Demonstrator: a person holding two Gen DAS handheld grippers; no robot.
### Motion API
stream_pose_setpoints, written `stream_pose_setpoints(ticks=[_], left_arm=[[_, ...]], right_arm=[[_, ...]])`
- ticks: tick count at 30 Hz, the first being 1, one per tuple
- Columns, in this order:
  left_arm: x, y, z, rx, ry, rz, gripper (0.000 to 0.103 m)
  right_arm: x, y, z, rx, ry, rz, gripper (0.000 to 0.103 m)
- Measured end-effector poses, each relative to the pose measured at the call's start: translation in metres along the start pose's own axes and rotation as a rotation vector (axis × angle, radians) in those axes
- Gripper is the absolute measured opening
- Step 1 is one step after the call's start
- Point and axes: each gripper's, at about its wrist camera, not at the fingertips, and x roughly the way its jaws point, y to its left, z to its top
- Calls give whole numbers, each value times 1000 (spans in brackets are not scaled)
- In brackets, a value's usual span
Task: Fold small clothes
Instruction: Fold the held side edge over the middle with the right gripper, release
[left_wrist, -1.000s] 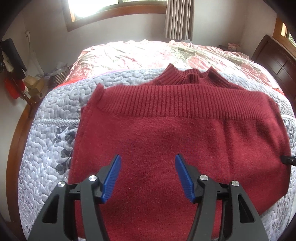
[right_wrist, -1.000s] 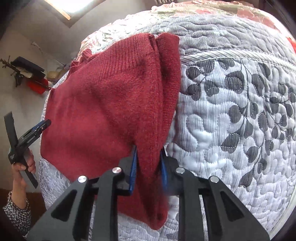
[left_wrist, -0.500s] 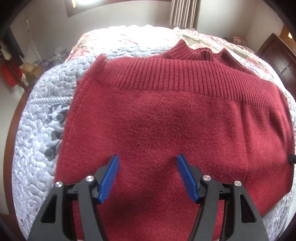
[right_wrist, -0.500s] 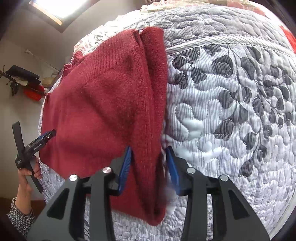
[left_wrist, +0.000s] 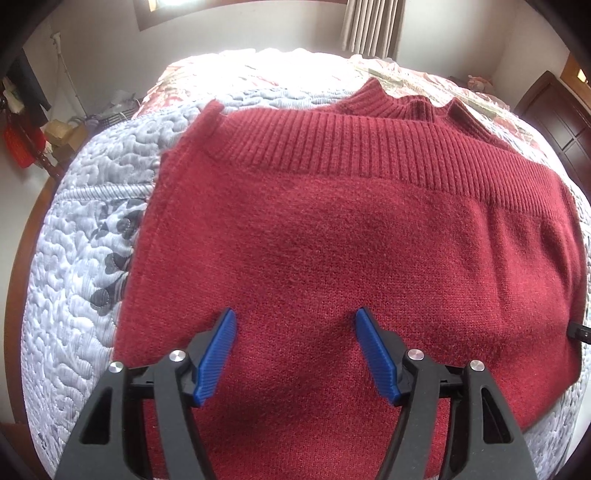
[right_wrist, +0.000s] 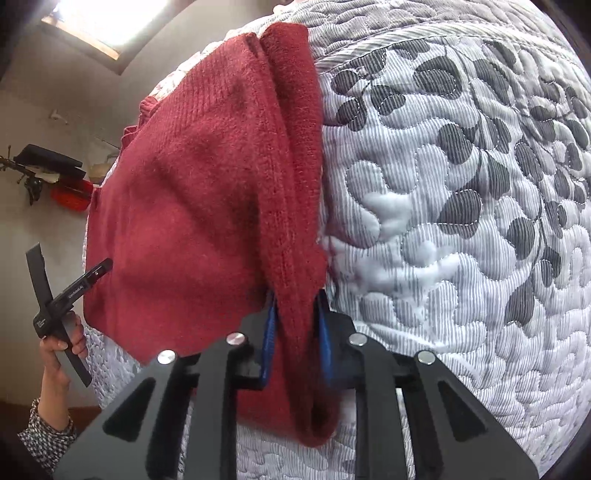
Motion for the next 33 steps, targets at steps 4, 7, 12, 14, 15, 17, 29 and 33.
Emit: stream_pose_setpoints(ticks=[4, 7, 12, 14, 15, 17, 29, 33], left_arm=[[4, 2, 0, -10, 7, -16, 69], [8, 7, 1, -12, 12, -24, 70], [13, 8, 3, -6, 23, -34, 72], [15, 8, 4, -4, 25, -38, 73], [17, 8, 4, 0, 26, -39, 73], [20, 8, 4, 2, 27, -44, 74], [1, 12, 15, 56, 19, -17, 72], [-7, 22, 17, 54, 10, -27, 72]], right_arm=[[2, 4, 0, 19, 4, -8, 16], [12, 12, -1, 34, 13, -12, 16], [10, 2, 0, 68, 20, 14, 15], [9, 1, 0, 76, 22, 16, 15], [7, -1, 0, 82, 23, 14, 15], [3, -2, 1, 92, 25, 6, 14], [-39, 75, 10, 26, -22, -41, 9], [-44, 128, 16, -60, -40, -21, 9]])
